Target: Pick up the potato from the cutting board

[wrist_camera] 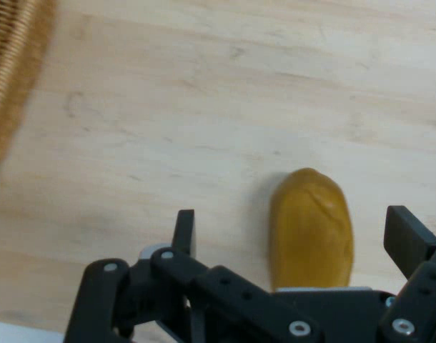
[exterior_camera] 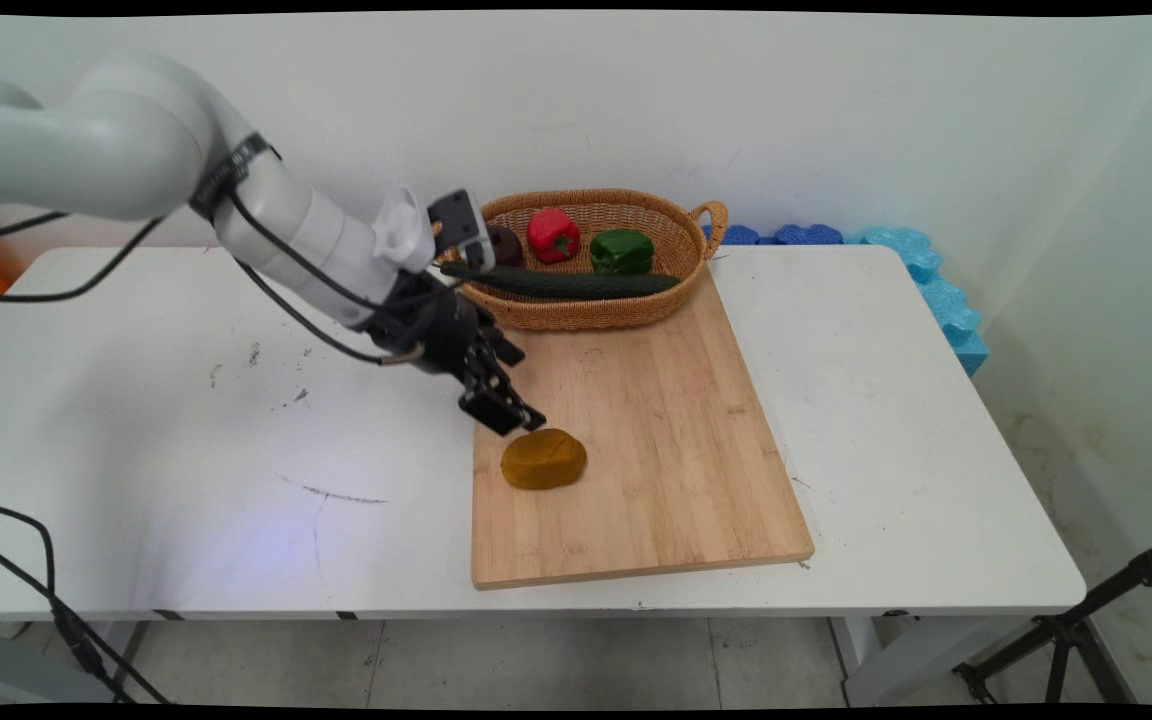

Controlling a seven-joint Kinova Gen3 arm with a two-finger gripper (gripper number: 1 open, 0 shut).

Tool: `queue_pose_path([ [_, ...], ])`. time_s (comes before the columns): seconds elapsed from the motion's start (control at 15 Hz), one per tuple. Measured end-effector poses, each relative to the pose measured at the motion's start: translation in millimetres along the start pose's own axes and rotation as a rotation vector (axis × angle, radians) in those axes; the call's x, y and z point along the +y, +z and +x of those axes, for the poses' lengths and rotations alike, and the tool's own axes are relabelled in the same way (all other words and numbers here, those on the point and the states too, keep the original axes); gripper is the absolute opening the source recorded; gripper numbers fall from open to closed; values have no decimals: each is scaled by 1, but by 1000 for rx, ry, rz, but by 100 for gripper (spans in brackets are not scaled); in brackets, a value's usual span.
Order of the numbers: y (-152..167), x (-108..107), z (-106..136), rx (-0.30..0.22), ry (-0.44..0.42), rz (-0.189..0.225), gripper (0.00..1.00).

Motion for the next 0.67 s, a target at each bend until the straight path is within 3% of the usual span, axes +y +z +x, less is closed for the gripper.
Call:
queue_pose_path([
  [0.67, 55, 21, -25, -40, -1, -22, 100],
])
